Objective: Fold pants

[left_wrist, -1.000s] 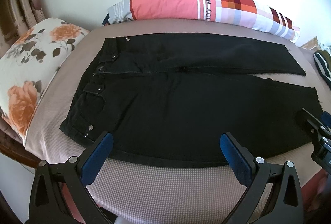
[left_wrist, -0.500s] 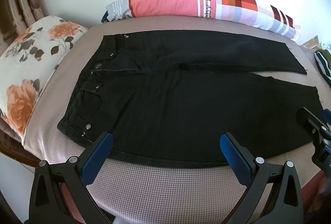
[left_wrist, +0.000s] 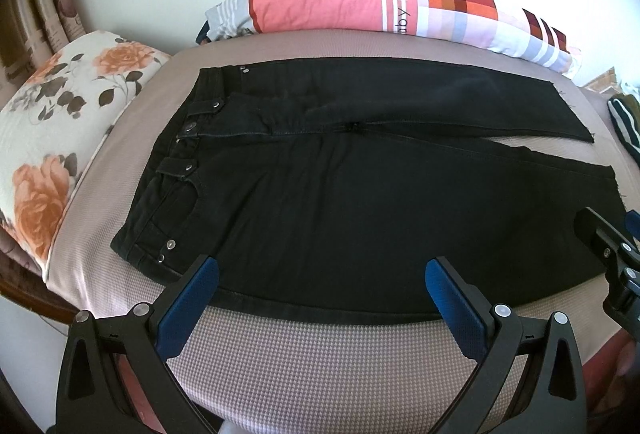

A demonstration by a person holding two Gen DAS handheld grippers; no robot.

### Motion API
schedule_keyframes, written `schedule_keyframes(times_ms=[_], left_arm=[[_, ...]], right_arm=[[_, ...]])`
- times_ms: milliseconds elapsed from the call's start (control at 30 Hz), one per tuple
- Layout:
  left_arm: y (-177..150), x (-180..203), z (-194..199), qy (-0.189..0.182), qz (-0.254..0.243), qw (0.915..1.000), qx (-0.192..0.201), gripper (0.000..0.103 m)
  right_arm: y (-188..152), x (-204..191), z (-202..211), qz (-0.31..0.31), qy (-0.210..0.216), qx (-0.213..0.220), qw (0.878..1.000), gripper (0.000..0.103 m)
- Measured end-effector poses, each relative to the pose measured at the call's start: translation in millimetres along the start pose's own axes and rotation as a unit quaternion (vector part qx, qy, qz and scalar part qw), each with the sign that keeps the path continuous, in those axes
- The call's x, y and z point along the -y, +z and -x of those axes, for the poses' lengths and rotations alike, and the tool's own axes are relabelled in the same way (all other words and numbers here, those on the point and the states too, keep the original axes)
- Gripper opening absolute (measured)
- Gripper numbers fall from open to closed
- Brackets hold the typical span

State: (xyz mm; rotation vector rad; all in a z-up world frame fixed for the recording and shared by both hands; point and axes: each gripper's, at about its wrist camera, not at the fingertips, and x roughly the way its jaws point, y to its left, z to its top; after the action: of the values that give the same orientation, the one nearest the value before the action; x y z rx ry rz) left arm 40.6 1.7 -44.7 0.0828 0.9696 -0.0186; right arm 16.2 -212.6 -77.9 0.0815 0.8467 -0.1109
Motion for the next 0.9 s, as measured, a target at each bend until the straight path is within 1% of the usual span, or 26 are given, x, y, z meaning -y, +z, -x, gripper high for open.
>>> schedule_keyframes(times_ms=[533, 700, 900], left_arm=[[0.2, 0.4, 1.1, 0.003, -0.002, 1.0000, -0.002, 0.102], [0.5, -0.1, -0.1, 0.001, -0.002, 1.0000, -0.003, 0.102], [2.1, -1.7, -2.4, 0.000, 0.000, 1.0000, -0.005, 0.102]], right_arm=[[-0.6, 1.2, -2.0, -0.004, 0.001, -0.003, 1.000, 0.103], [0.6, 3.8, -3.7, -0.003, -0.007, -0.004, 1.000, 0.103], [2.9, 8.1, -7.0, -0.015, 0.004, -0.006, 1.000, 0.103]])
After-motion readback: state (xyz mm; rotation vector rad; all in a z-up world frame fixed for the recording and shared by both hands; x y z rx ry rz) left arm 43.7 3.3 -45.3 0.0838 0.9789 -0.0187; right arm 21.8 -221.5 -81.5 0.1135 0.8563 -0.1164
